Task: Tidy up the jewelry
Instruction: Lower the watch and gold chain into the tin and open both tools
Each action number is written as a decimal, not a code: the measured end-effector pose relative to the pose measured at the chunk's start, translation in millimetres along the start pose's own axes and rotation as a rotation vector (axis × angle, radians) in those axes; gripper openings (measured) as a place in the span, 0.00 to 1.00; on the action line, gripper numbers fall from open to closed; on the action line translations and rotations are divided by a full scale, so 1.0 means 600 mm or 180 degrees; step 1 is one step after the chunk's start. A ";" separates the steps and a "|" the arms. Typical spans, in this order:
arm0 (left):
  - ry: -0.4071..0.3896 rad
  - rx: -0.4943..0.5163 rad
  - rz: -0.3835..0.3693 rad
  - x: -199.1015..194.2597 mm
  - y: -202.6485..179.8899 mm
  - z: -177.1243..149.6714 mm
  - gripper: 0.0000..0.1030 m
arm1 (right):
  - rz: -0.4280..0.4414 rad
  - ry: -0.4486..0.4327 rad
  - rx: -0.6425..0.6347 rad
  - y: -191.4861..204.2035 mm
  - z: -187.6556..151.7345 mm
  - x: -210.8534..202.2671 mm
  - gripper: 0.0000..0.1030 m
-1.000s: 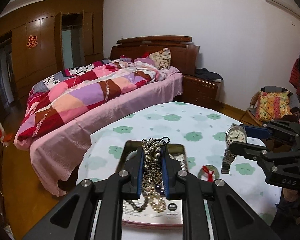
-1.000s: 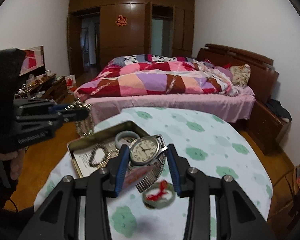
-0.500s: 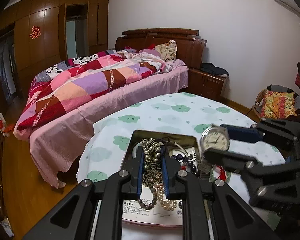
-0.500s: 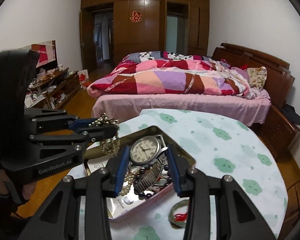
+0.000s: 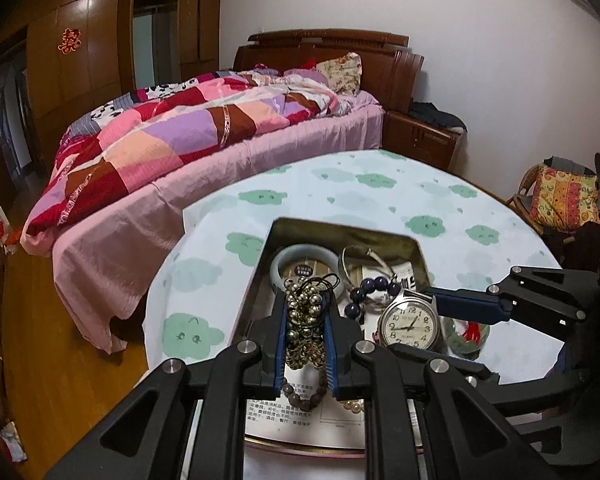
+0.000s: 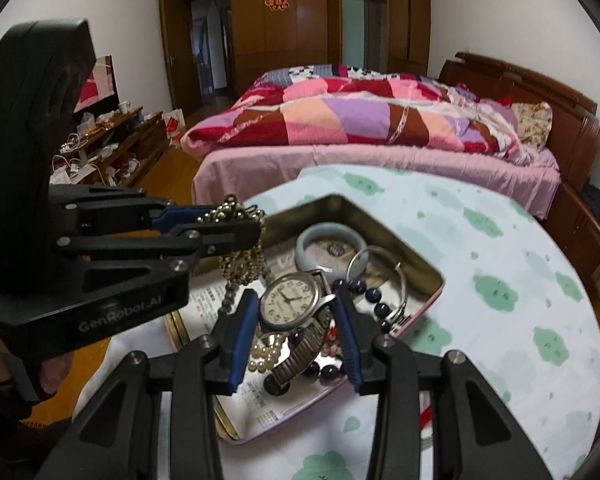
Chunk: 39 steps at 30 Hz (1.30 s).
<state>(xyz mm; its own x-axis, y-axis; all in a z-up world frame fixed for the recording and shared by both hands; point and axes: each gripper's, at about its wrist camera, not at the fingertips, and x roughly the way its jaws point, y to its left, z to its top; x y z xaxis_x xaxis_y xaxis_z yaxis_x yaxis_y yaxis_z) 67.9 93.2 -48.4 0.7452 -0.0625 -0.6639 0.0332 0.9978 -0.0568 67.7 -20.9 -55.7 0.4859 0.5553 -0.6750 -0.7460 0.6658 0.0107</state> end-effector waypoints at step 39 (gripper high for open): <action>0.0346 0.0018 0.0079 0.058 0.011 -0.029 0.15 | -0.0120 0.0223 0.0028 -0.003 -0.024 0.038 0.40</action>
<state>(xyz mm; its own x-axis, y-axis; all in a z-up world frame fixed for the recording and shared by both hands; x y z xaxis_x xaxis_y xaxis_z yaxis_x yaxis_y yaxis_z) 82.3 97.0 -85.0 0.6692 -0.0394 -0.7421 0.0198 0.9992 -0.0353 73.6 -16.6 -81.9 0.4802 0.4937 -0.7250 -0.7237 0.6900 -0.0094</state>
